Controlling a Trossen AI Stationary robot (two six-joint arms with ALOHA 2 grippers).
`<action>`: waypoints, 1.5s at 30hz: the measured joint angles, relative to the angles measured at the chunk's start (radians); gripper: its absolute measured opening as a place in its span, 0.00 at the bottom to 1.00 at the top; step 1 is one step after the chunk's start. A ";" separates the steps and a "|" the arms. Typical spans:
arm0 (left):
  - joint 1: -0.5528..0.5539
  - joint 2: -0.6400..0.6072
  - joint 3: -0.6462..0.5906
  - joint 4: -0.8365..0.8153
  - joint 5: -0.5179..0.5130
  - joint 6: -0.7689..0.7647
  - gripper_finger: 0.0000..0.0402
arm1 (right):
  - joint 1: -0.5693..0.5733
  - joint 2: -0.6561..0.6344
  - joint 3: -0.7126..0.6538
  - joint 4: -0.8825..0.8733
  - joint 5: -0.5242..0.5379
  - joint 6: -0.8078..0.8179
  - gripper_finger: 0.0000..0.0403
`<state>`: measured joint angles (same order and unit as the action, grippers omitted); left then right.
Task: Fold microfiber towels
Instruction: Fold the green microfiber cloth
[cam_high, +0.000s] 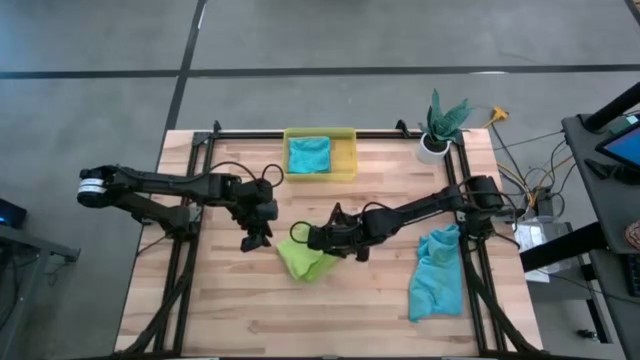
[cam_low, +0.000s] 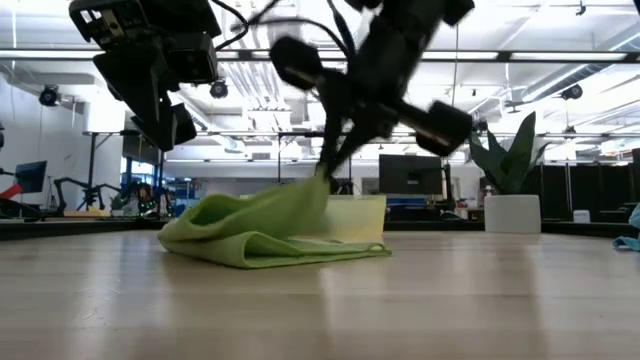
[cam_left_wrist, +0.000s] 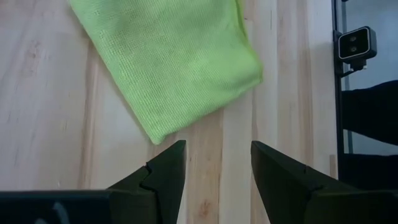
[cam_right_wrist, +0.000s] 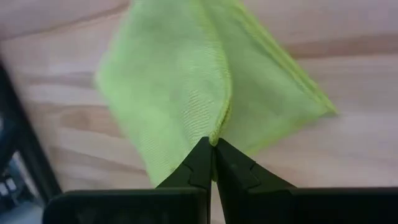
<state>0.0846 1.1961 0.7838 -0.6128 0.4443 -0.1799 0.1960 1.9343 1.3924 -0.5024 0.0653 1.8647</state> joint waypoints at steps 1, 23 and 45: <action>0.000 0.000 0.000 0.000 0.003 0.000 0.41 | -0.001 -0.001 0.021 -0.014 0.012 -0.029 0.02; 0.000 0.000 0.000 0.001 0.015 -0.024 0.41 | -0.079 -0.003 0.068 -0.105 -0.076 -0.180 0.02; 0.000 0.000 0.000 0.004 0.015 -0.024 0.41 | -0.099 -0.019 0.064 -0.041 -0.126 -0.133 0.02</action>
<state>0.0849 1.1965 0.7837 -0.6090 0.4595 -0.2035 0.0975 1.9156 1.4564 -0.5436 -0.0606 1.7322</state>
